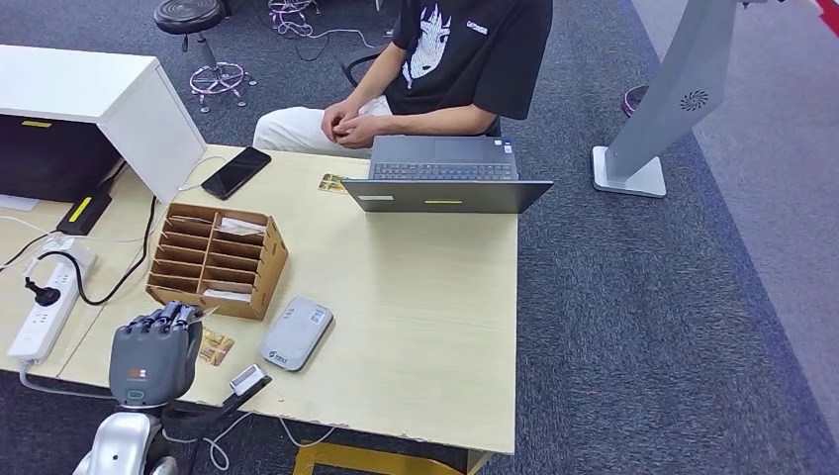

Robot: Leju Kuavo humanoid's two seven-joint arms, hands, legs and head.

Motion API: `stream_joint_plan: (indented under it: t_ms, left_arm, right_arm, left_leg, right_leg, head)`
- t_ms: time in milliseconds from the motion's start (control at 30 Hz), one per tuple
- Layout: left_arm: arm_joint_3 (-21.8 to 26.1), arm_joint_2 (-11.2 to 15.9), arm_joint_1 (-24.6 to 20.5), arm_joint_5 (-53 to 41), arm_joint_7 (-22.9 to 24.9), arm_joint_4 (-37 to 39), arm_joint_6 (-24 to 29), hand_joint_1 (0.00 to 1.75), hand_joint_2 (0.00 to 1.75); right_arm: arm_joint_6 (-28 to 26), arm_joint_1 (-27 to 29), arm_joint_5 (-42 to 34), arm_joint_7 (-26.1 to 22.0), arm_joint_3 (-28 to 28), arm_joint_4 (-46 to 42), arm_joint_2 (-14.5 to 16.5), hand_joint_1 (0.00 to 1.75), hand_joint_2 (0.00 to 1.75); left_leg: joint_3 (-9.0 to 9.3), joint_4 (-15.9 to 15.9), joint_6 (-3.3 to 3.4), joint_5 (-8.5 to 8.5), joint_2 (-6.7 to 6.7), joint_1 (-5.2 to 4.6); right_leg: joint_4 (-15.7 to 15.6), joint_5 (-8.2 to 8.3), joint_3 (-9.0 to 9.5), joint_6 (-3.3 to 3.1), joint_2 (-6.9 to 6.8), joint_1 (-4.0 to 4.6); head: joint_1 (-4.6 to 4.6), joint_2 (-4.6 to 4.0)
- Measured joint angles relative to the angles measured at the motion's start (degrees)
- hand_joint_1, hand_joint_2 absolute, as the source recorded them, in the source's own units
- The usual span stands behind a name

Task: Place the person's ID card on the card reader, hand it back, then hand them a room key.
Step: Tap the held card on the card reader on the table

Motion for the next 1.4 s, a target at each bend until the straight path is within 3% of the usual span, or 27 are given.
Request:
stream_joint_plan:
  t_ms: [500, 767, 1400]
  left_arm:
    - [1.0, -0.2, -1.3, 0.0, -0.4, -0.2, 0.0, 1.75, 1.75]
    - [-1.5, -1.8, -3.3, 0.0, -1.3, 0.0, 0.0, 1.75, 1.75]
    - [-2.4, -4.2, -2.4, 0.0, -2.4, 0.0, 0.0, 1.75, 1.75]
  right_arm:
    - [-1.0, -0.1, 0.1, 0.5, 0.7, 0.0, 0.1, 0.0, 1.75]
    - [-2.1, -0.2, -0.4, 0.3, 1.5, 0.0, 0.2, 0.0, 1.75]
    - [-2.4, 0.0, -3.6, -1.6, -0.1, -0.1, 0.2, 0.0, 1.75]
  left_leg:
    - [0.02, 0.0, 0.0, 0.0, -0.01, -0.01]
    - [0.02, 0.0, 0.0, 0.0, 0.02, -0.03]
    - [0.01, 0.0, 0.01, -0.01, 0.02, -0.03]
  right_leg:
    - [0.0, 0.0, -0.02, 0.0, 0.0, -0.01]
    - [0.0, 0.01, -0.02, 0.0, 0.01, -0.02]
    - [0.0, 0.01, -0.03, 0.0, 0.01, -0.02]
  head:
    - [0.0, -0.01]
    - [0.0, -0.01]
    - [0.01, 0.0]
